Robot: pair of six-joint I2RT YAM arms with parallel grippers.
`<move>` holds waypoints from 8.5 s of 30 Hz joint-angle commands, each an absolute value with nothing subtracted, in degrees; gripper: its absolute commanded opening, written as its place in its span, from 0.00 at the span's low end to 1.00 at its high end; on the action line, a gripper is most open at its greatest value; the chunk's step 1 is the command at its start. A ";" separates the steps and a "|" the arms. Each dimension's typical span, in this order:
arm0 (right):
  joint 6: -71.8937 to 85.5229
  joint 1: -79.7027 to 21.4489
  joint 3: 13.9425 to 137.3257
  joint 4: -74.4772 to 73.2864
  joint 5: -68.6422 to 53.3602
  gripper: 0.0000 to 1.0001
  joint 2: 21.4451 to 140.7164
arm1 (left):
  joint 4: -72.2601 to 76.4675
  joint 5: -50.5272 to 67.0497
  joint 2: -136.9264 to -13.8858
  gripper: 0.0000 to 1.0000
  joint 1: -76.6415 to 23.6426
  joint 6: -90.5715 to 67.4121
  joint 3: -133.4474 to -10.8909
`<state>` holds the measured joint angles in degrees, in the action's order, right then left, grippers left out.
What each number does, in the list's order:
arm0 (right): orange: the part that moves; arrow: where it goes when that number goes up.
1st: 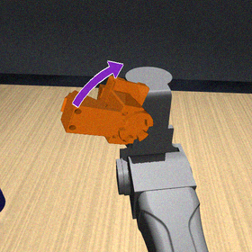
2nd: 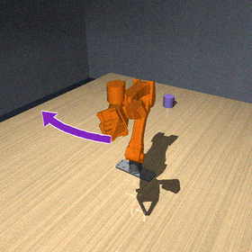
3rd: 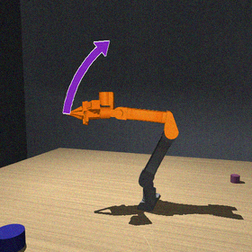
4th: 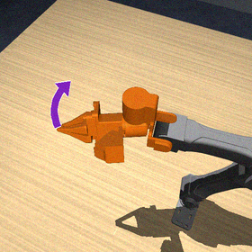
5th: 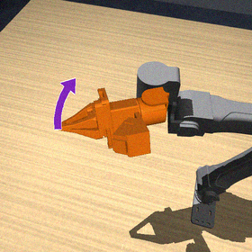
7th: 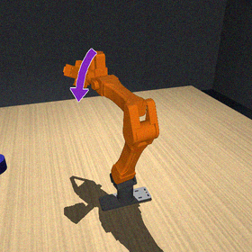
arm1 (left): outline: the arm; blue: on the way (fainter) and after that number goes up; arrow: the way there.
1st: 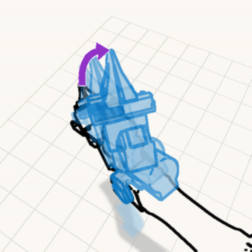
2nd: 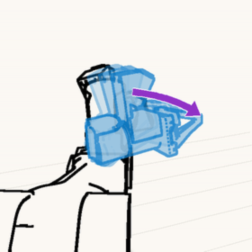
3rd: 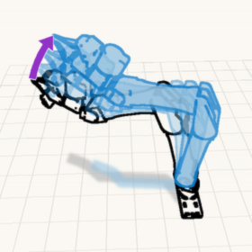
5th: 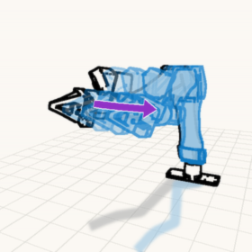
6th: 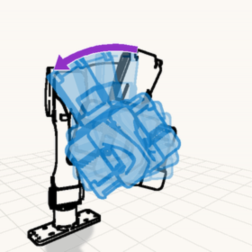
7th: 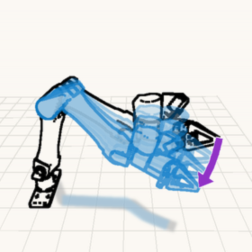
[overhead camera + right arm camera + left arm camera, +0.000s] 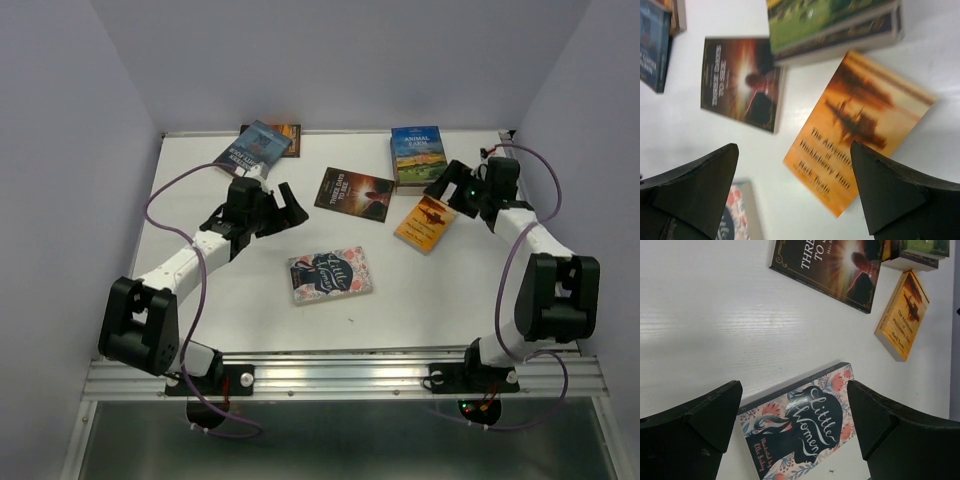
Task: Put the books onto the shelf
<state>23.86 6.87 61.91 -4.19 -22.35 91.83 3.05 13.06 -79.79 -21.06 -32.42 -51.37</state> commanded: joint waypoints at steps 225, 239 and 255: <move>14.95 14.15 132.89 -21.01 -33.15 1.00 139.22 | -4.57 14.76 -91.67 0.99 -13.62 -22.32 -78.31; 7.65 14.15 128.49 -25.31 -6.95 1.00 137.10 | -4.31 12.48 -92.37 0.99 -13.62 -22.33 -79.19; 5.63 13.54 137.90 -25.14 -15.03 1.00 148.97 | -2.90 12.13 -93.78 0.99 -12.92 -21.62 -78.22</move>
<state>6.85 14.15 134.87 -26.72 -13.39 148.57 -5.39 12.01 -94.56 -13.37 -22.79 -76.64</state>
